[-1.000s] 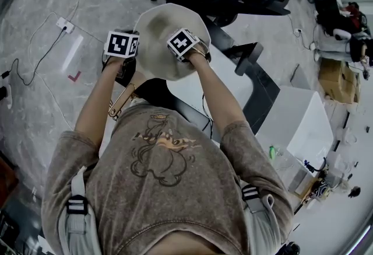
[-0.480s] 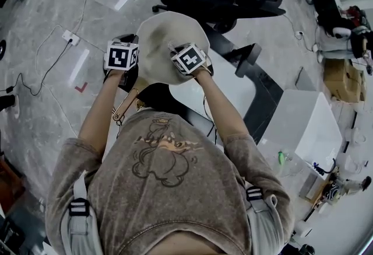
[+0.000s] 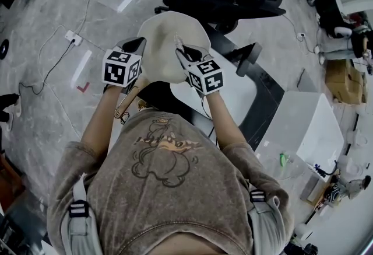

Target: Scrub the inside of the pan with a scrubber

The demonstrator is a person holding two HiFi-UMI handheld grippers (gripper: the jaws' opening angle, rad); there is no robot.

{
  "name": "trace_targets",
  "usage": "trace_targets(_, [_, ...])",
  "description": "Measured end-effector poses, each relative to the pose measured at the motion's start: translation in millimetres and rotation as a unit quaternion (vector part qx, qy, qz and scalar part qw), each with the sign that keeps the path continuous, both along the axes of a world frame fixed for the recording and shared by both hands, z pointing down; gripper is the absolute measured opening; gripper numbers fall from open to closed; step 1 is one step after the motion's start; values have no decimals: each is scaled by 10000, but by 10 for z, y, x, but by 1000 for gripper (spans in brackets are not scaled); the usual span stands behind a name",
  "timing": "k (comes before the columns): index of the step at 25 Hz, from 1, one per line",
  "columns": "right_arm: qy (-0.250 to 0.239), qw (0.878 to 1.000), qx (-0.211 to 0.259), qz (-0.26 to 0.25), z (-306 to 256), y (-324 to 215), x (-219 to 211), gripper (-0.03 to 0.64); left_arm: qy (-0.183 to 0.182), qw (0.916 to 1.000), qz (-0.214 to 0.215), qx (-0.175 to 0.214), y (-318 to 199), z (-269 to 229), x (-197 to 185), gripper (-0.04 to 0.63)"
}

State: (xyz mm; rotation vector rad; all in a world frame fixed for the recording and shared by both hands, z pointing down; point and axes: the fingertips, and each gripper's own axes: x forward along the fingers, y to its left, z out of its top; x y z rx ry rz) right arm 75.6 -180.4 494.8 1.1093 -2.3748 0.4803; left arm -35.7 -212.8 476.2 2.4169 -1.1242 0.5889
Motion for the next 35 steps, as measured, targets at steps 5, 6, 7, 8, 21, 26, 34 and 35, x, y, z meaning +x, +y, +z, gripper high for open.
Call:
trace_targets(5, [-753, 9931, 707, 559, -533, 98, 78, 83, 451, 9971, 148, 593, 176, -401, 89, 18])
trace_targets(6, [-871, 9907, 838, 629, -626, 117, 85, 83, 557, 9957, 165, 719, 202, -478, 101, 18])
trace_targets(7, [-975, 9880, 980, 685, -717, 138, 89, 84, 647, 9942, 176, 846, 224, -550, 110, 18])
trace_targets(8, [-1060, 9852, 1132, 731, -802, 160, 92, 83, 732, 9924, 182, 970, 245, -619, 115, 18])
trace_targets(21, [-1502, 9555, 2328, 1008, -1071, 252, 141, 83, 1286, 9681, 190, 2140, 296, -940, 160, 18])
trace_targets(26, [-1411, 9550, 2348, 1136, -1024, 225, 159, 84, 1197, 9696, 121, 2130, 265, -872, 179, 18])
trace_targets(34, [-1251, 9563, 2351, 1206, -990, 238, 130, 83, 1017, 9722, -166, 2103, 224, -787, 119, 18])
trace_targets(35, [-1237, 9568, 2341, 1200, -986, 243, 122, 83, 1030, 9725, -176, 2082, 227, -782, 119, 18])
